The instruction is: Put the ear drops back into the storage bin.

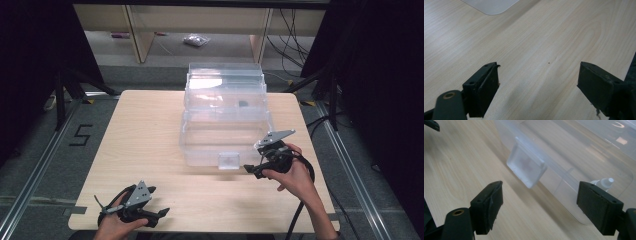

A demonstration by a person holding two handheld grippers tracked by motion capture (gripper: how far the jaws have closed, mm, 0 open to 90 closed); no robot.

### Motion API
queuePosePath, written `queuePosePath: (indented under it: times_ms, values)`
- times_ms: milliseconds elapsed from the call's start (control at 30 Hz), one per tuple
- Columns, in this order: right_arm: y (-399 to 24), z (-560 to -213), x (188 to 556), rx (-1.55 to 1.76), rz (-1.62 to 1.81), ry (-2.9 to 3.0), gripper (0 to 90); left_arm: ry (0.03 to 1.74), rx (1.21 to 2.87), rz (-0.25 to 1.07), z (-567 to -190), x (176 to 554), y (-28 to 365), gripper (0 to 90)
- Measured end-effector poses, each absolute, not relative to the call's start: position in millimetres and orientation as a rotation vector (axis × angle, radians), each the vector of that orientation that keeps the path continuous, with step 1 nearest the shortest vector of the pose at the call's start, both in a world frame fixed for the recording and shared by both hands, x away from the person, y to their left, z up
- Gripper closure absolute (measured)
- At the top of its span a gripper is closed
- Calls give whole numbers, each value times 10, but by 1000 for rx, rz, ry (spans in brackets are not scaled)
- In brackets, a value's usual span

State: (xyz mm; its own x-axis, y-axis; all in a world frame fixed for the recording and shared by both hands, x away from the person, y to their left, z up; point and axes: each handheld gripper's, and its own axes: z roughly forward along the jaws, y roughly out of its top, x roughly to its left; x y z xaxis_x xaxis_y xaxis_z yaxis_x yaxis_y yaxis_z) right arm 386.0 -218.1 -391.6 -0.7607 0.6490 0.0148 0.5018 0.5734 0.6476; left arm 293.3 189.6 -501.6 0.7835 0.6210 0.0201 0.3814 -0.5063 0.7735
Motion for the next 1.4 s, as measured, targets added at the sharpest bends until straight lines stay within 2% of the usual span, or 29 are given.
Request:
queuePosePath:
  times_ms: [1400]
  values:
    - [-2131,-4259,3688,939,1030,2583,226,740,2163,388,-5015,2927,1890,168]
